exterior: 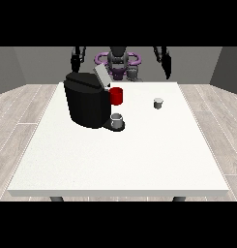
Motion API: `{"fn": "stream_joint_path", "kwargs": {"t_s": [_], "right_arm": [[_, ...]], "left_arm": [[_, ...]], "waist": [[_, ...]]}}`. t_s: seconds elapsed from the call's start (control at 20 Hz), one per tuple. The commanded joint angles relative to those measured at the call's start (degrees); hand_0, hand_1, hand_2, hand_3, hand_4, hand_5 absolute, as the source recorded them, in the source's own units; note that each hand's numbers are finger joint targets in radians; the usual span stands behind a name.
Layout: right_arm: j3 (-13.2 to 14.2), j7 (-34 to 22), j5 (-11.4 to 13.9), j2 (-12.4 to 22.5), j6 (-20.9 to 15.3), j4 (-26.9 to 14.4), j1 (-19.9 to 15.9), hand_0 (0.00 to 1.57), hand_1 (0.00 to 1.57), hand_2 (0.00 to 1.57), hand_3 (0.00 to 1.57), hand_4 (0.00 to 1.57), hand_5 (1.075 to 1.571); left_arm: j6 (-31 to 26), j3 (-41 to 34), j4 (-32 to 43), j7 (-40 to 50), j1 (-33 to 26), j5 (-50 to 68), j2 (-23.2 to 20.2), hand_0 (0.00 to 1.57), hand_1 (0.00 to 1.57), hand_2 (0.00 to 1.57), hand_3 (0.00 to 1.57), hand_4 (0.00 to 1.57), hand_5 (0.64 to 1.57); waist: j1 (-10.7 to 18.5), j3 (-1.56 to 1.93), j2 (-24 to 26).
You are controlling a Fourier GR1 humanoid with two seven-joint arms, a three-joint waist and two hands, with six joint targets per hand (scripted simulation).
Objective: Insert the coffee pod into the coffee machine and close the lid
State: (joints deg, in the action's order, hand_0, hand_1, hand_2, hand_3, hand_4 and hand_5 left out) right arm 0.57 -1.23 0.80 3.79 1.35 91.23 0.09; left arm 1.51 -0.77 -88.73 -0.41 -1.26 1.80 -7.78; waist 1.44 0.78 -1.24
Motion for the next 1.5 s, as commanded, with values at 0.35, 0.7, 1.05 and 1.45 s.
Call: {"fn": "stream_joint_path", "kwargs": {"t_s": [0.35,0.7,1.05,1.45], "right_arm": [[7.45,7.01,-2.36,-1.57,-5.09,-3.51,1.69,0.0,0.0,0.0,0.0,0.11,1.571],[4.04,5.71,0.72,-3.17,-7.61,-1.9,0.37,0.0,0.0,0.0,0.0,0.22,1.571],[0.92,5.3,-1.38,-3.73,-7.43,-0.71,-3.37,0.0,0.0,0.0,0.0,0.19,1.571],[-3.36,4.73,-2.55,-3.77,-10.02,-0.06,-6.21,0.0,0.0,0.0,0.0,0.26,1.571]], "left_arm": [[-11.28,-1.9,-0.92,-12.5,-3.92,6.43,-2.5,0.0,0.0,0.0,0.0,0.27,1.571],[-8.79,-2.5,1.37,-11.12,0.96,-1.56,-5.67,0.0,0.0,0.0,0.0,0.21,1.571],[-9.78,-7.81,12.0,-7.2,10.71,-2.3,-11.14,0.0,0.0,0.0,0.0,0.0,1.571],[-12.15,-9.34,24.98,-8.89,17.57,-4.51,-14.3,0.0,0.0,0.0,0.0,0.0,1.571]], "waist": [[-0.29,-0.78,4.06],[-2.86,-0.79,2.4],[-7.31,-0.8,-3.37],[-9.25,-0.82,-8.24]]}}
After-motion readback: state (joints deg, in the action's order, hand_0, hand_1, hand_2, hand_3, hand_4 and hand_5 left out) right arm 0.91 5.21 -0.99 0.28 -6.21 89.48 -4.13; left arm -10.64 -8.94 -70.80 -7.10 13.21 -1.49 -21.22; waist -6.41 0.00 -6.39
